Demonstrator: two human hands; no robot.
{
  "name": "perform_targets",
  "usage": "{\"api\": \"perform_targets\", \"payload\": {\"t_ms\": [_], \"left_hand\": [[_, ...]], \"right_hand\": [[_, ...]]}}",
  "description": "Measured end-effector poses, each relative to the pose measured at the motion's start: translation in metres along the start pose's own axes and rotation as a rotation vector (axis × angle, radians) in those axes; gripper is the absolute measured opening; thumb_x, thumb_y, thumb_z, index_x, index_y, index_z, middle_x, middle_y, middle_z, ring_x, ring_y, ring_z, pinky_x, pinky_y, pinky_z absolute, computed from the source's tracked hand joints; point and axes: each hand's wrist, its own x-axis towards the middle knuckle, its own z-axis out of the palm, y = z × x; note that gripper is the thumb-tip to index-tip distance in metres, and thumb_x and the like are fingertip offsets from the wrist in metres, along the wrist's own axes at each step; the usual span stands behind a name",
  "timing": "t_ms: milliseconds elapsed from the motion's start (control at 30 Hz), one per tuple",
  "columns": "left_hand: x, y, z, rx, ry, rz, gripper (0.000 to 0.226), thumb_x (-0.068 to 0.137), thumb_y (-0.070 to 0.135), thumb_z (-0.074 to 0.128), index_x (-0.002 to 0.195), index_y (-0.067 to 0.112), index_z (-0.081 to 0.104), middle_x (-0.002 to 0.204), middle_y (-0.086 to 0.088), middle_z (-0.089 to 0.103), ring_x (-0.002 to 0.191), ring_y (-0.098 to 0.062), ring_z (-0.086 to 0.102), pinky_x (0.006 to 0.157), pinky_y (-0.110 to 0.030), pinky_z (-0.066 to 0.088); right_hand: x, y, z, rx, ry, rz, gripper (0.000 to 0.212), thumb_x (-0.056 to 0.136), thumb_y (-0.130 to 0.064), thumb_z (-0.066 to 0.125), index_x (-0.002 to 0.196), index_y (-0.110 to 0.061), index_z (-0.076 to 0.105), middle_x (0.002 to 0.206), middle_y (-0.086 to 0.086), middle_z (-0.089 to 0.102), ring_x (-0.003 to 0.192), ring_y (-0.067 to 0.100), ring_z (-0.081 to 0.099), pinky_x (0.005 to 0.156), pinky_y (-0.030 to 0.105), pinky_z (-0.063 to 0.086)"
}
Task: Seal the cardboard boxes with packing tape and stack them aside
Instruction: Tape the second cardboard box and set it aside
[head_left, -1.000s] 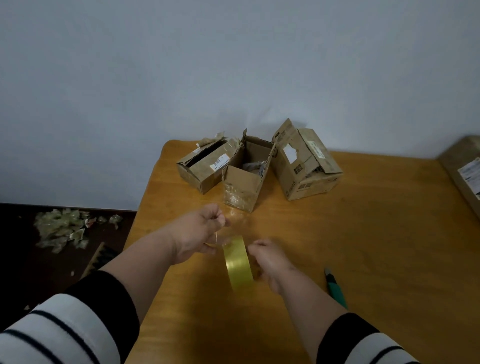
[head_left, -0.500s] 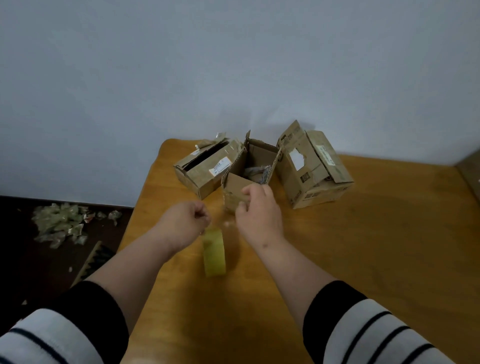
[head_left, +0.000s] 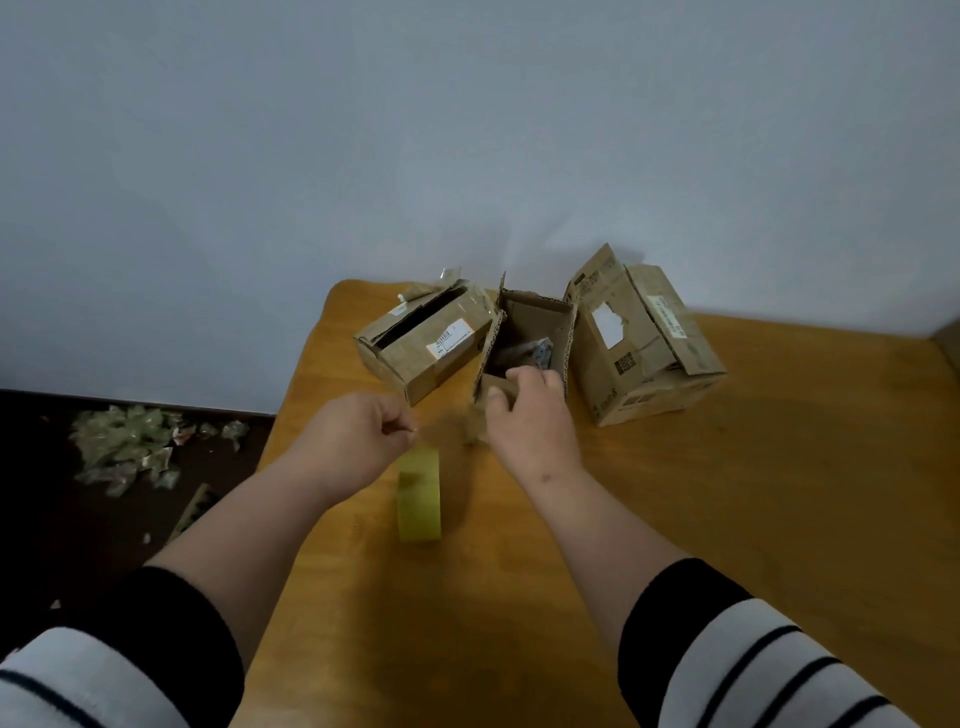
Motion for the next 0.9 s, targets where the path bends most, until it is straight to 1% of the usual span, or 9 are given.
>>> {"api": "perform_targets", "payload": {"t_ms": [133, 200, 300, 400, 567, 667, 767, 833, 900], "left_hand": [[-0.003, 0.001, -0.004, -0.059, -0.030, 0.006, 0.016, 0.088, 0.021, 0.070, 0.074, 0.029, 0.071, 0.072, 0.009, 0.069, 0.067, -0.003, 0.062, 0.053, -0.012, 0.042], [-0.006, 0.000, -0.007, -0.051, -0.030, 0.001, 0.015, 0.087, 0.021, 0.072, 0.075, 0.029, 0.071, 0.072, 0.009, 0.069, 0.066, -0.004, 0.061, 0.055, -0.014, 0.041], [-0.011, -0.003, -0.012, -0.002, -0.039, -0.003, 0.016, 0.089, 0.022, 0.070, 0.074, 0.026, 0.069, 0.066, 0.006, 0.065, 0.053, -0.002, 0.053, 0.048, -0.015, 0.037], [-0.020, -0.006, -0.016, 0.007, -0.082, -0.001, 0.016, 0.090, 0.021, 0.068, 0.075, 0.025, 0.068, 0.063, 0.009, 0.063, 0.054, 0.000, 0.054, 0.047, -0.012, 0.036], [-0.039, -0.010, -0.018, 0.003, -0.167, 0.006, 0.013, 0.088, 0.020, 0.070, 0.076, 0.026, 0.070, 0.074, 0.007, 0.069, 0.076, -0.011, 0.063, 0.063, -0.021, 0.047], [-0.048, -0.010, -0.013, 0.013, -0.241, 0.005, 0.015, 0.089, 0.017, 0.069, 0.095, 0.030, 0.067, 0.085, 0.004, 0.070, 0.083, -0.013, 0.065, 0.071, -0.023, 0.050], [-0.056, -0.012, -0.004, 0.006, -0.252, 0.003, 0.022, 0.092, 0.014, 0.064, 0.103, 0.033, 0.065, 0.090, 0.005, 0.068, 0.086, -0.011, 0.064, 0.070, -0.022, 0.049], [-0.060, -0.012, 0.003, -0.075, -0.201, -0.012, 0.018, 0.094, 0.014, 0.062, 0.096, 0.030, 0.070, 0.092, 0.004, 0.069, 0.090, -0.016, 0.064, 0.076, -0.027, 0.052], [-0.063, -0.011, 0.010, -0.163, -0.150, -0.021, 0.014, 0.094, 0.015, 0.063, 0.091, 0.027, 0.071, 0.091, 0.003, 0.071, 0.090, -0.021, 0.065, 0.078, -0.032, 0.052]], "right_hand": [[-0.006, 0.015, -0.015, -0.097, 0.055, 0.012, 0.030, 0.099, -0.047, 0.042, 0.097, -0.021, 0.057, 0.110, -0.004, 0.047, 0.080, 0.010, 0.054, 0.058, 0.024, 0.038], [-0.010, 0.024, -0.024, -0.121, 0.074, -0.020, 0.036, 0.099, -0.049, 0.040, 0.075, -0.024, 0.049, 0.097, -0.003, 0.049, 0.072, 0.010, 0.051, 0.056, 0.024, 0.036], [-0.019, 0.039, -0.037, -0.166, 0.093, -0.109, 0.045, 0.099, -0.048, 0.041, 0.062, -0.023, 0.037, 0.075, -0.005, 0.042, 0.058, 0.009, 0.041, 0.050, 0.022, 0.026], [-0.030, 0.054, -0.046, -0.184, 0.097, -0.188, 0.050, 0.099, -0.044, 0.046, 0.057, -0.020, 0.033, 0.066, -0.005, 0.036, 0.053, 0.010, 0.035, 0.050, 0.022, 0.021], [-0.038, 0.071, -0.063, -0.243, 0.073, -0.312, 0.054, 0.099, -0.037, 0.051, 0.051, -0.021, 0.031, 0.052, -0.006, 0.031, 0.048, 0.007, 0.030, 0.048, 0.022, 0.016], [-0.041, 0.077, -0.069, -0.316, 0.078, -0.352, 0.055, 0.098, -0.037, 0.052, 0.050, -0.021, 0.030, 0.051, -0.006, 0.030, 0.054, 0.009, 0.031, 0.050, 0.024, 0.016], [-0.046, 0.078, -0.069, -0.344, 0.085, -0.351, 0.049, 0.097, -0.038, 0.053, 0.054, -0.020, 0.040, 0.056, -0.008, 0.036, 0.060, 0.015, 0.037, 0.060, 0.028, 0.026], [-0.050, 0.079, -0.067, -0.293, 0.097, -0.349, 0.040, 0.096, -0.035, 0.055, 0.062, -0.016, 0.052, 0.062, -0.007, 0.044, 0.062, 0.013, 0.043, 0.068, 0.031, 0.034], [-0.054, 0.080, -0.066, -0.242, 0.084, -0.329, 0.028, 0.096, -0.033, 0.057, 0.077, -0.013, 0.060, 0.079, -0.003, 0.056, 0.075, 0.015, 0.052, 0.075, 0.036, 0.044]]}}
